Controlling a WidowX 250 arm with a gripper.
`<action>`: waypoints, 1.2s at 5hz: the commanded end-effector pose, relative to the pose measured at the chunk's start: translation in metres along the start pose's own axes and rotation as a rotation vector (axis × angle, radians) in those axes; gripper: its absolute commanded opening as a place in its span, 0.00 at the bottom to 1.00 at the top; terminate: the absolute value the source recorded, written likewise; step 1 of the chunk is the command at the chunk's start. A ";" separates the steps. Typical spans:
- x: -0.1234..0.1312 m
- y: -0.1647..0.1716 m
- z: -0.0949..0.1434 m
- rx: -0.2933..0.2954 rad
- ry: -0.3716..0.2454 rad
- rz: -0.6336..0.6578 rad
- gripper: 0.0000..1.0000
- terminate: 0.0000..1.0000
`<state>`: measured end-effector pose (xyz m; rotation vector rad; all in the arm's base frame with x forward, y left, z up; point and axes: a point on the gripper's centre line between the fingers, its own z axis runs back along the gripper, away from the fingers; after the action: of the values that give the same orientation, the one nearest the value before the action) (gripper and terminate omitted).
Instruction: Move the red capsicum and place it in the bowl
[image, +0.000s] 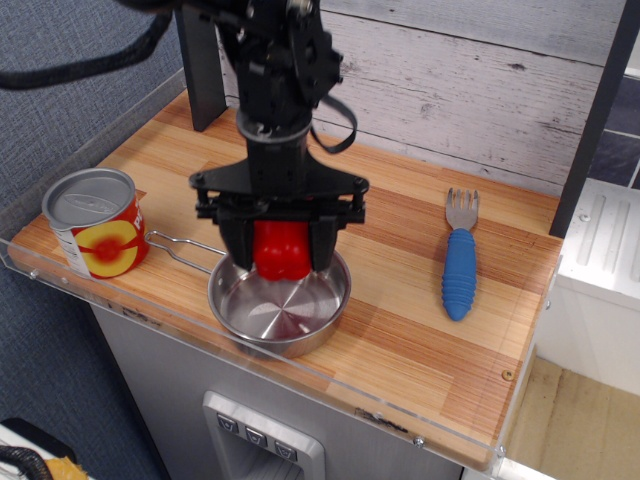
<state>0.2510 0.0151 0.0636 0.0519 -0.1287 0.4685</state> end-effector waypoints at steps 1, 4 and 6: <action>-0.002 0.000 0.000 0.009 0.019 0.067 0.00 0.00; -0.007 0.003 -0.016 0.000 0.078 0.216 0.00 0.00; -0.010 -0.003 -0.025 0.007 0.154 0.220 1.00 0.00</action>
<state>0.2414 0.0106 0.0276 0.0188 0.0564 0.6891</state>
